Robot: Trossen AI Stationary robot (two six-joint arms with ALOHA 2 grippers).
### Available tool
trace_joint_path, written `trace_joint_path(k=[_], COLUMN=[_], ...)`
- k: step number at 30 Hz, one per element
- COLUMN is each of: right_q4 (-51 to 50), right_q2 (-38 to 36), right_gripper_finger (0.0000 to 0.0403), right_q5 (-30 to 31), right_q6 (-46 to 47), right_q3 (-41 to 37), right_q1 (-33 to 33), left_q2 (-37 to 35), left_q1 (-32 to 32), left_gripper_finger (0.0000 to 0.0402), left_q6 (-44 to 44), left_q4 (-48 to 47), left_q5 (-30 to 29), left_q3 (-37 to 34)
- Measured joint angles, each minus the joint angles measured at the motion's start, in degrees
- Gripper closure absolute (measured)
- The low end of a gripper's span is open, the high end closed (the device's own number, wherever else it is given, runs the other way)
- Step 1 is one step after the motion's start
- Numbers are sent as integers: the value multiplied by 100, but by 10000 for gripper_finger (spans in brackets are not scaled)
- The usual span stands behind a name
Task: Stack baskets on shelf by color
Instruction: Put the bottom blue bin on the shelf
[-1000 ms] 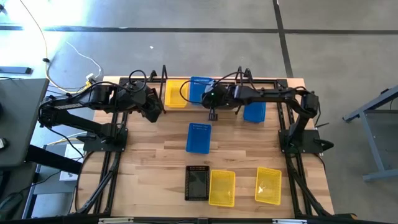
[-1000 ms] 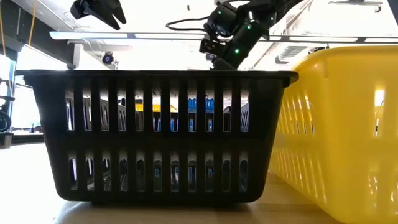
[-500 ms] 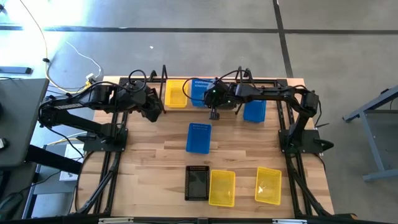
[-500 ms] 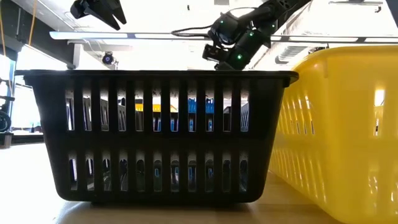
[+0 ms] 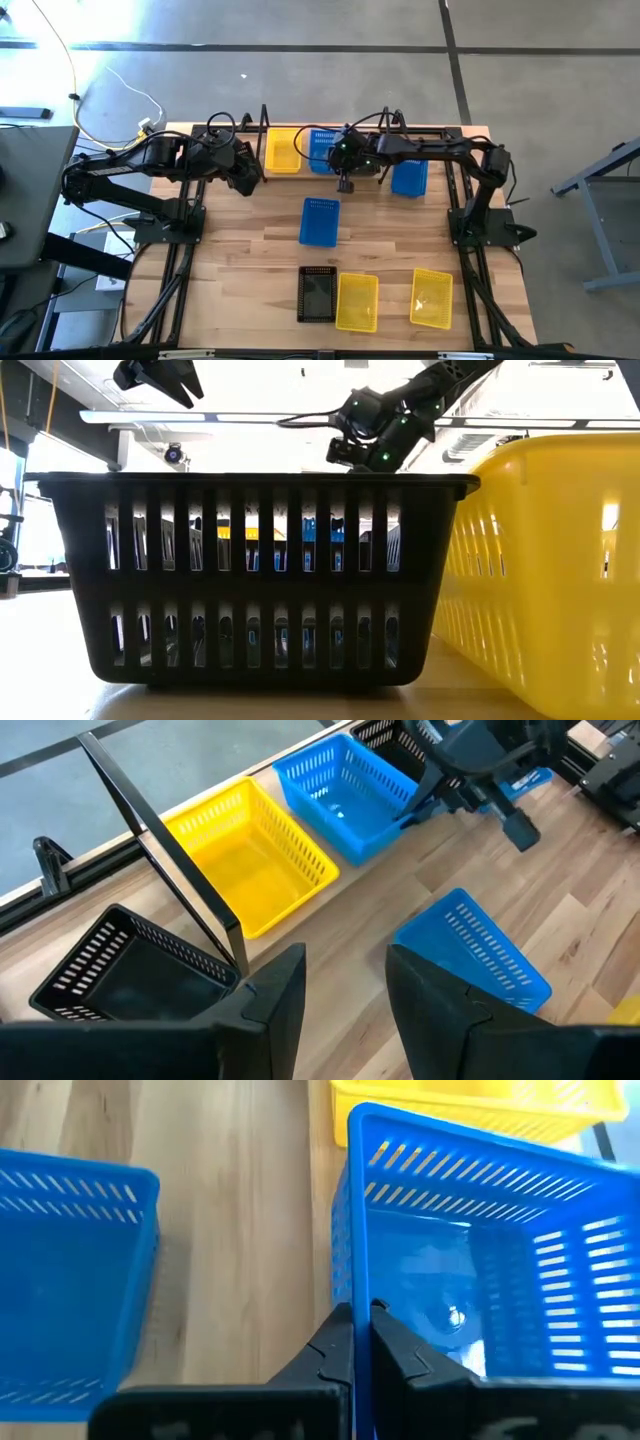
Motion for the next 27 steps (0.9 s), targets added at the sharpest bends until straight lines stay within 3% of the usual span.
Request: trace_joint_path(k=[8, 18, 27], right_q4=[-33, -17, -126], right_q2=[80, 80, 56], right_gripper_finger=[400, 323, 309], right_q5=[-92, -97, 55], right_q6=[-35, -1, 234], right_q3=[0, 15, 233], right_q1=[-55, -73, 4], left_q2=[4, 4, 4], left_q1=[2, 2, 2], left_gripper_finger=[273, 273, 273], left_q6=[-17, -153, -153], left_q4=[7, 11, 11], left_q5=[2, 0, 3], left_q3=[-2, -2, -2])
